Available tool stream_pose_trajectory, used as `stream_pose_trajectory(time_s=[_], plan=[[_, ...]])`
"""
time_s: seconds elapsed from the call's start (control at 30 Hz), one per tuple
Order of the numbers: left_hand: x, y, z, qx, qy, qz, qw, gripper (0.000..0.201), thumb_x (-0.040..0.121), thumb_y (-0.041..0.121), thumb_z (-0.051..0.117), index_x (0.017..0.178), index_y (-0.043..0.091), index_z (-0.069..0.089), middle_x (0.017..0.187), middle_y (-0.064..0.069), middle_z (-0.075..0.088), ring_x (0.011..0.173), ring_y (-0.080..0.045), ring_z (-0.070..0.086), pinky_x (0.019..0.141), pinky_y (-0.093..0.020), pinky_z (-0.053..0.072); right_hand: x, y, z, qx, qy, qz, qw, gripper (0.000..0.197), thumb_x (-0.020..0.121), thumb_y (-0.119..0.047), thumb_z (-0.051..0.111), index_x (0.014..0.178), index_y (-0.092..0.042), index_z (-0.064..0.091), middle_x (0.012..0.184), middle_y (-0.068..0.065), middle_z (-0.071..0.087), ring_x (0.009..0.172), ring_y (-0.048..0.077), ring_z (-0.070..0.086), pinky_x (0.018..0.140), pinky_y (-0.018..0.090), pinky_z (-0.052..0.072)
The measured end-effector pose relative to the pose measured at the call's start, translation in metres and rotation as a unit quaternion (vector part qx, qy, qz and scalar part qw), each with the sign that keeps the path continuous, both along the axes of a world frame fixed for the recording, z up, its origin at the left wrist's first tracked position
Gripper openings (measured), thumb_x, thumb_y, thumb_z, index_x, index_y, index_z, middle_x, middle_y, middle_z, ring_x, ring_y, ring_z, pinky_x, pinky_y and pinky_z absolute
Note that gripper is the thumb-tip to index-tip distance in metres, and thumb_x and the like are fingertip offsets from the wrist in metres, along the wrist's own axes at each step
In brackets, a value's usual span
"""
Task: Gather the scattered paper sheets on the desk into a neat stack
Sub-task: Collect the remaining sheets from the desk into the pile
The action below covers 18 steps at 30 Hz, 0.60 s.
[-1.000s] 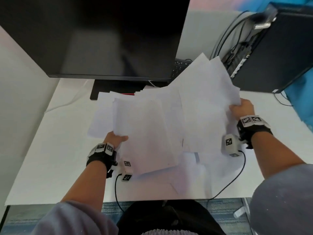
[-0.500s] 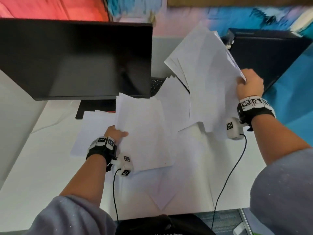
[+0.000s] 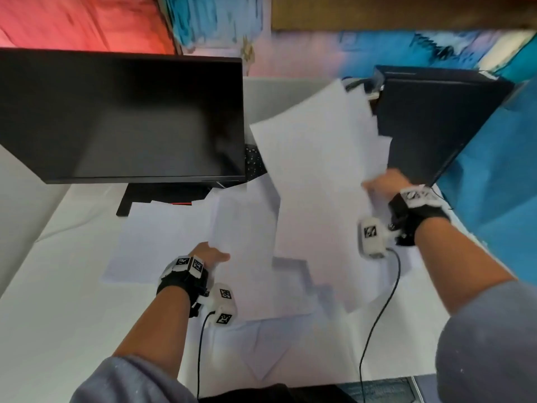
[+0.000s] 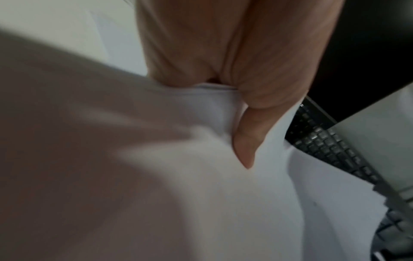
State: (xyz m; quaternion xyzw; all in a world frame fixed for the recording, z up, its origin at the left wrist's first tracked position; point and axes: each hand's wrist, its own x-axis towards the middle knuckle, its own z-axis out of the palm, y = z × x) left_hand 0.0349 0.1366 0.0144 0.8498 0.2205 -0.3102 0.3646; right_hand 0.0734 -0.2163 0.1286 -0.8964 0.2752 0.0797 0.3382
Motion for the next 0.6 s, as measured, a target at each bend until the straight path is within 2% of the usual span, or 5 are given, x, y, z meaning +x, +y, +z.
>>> stream_pose_trajectory(time_s=[0.1, 0.17, 0.33, 0.5, 0.6], plan=[[-0.011, 0.001, -0.018, -0.014, 0.011, 0.028, 0.999, 0.049, 0.089, 0.018, 0.062, 0.133, -0.001, 0.048, 0.137, -0.016, 0.052, 0.126, -0.031, 0.05, 0.099, -0.031, 0.039, -0.022, 0.032, -0.067, -0.032, 0.144, 0.076, 0.986, 0.05, 0.098, -0.03, 0.046, 0.136, 0.003, 0.045, 0.143, 0.019, 0.043, 0.131, 0.03, 0.043, 0.103, 0.03, 0.036], [-0.015, 0.004, -0.024, -0.105, 0.0, 0.134, 0.985, 0.05, 0.085, 0.01, 0.066, 0.131, -0.001, 0.051, 0.135, -0.017, 0.055, 0.123, -0.032, 0.052, 0.094, -0.031, 0.04, -0.033, 0.057, -0.101, -0.012, 0.202, 0.096, 0.975, 0.052, 0.101, -0.033, 0.036, 0.139, 0.002, 0.041, 0.148, 0.018, 0.038, 0.135, 0.029, 0.039, 0.107, 0.028, 0.031], [-0.014, 0.015, -0.05, -0.283, 0.025, 0.317, 0.905, 0.08, 0.059, 0.037, 0.072, 0.133, 0.012, 0.053, 0.139, -0.013, 0.05, 0.124, -0.034, 0.049, 0.107, -0.045, 0.034, -0.048, 0.091, -0.154, 0.131, 0.134, 0.025, 0.982, 0.056, 0.085, -0.022, 0.065, 0.134, -0.004, 0.046, 0.135, 0.015, 0.054, 0.122, 0.031, 0.053, 0.101, 0.033, 0.043], [-0.011, 0.002, -0.048, -0.202, 0.014, 0.296, 0.934, 0.095, 0.072, 0.028, 0.08, 0.147, 0.003, 0.027, 0.146, -0.017, 0.04, 0.134, -0.034, 0.039, 0.102, -0.042, 0.034, -0.057, 0.108, -0.172, 0.219, 0.051, 0.05, 0.973, 0.097, 0.085, -0.023, 0.067, 0.151, -0.017, -0.002, 0.159, 0.009, 0.011, 0.147, 0.027, 0.011, 0.119, 0.046, 0.017], [-0.006, 0.0, -0.055, -0.171, -0.01, 0.261, 0.95, 0.089, 0.06, 0.018, 0.086, 0.135, -0.003, 0.045, 0.132, -0.015, 0.056, 0.116, -0.03, 0.054, 0.093, -0.036, 0.042, -0.062, 0.124, -0.177, 0.188, 0.085, 0.159, 0.965, 0.098, 0.09, -0.026, 0.062, 0.149, -0.015, -0.015, 0.16, 0.004, -0.005, 0.148, 0.026, -0.005, 0.119, 0.044, 0.003]])
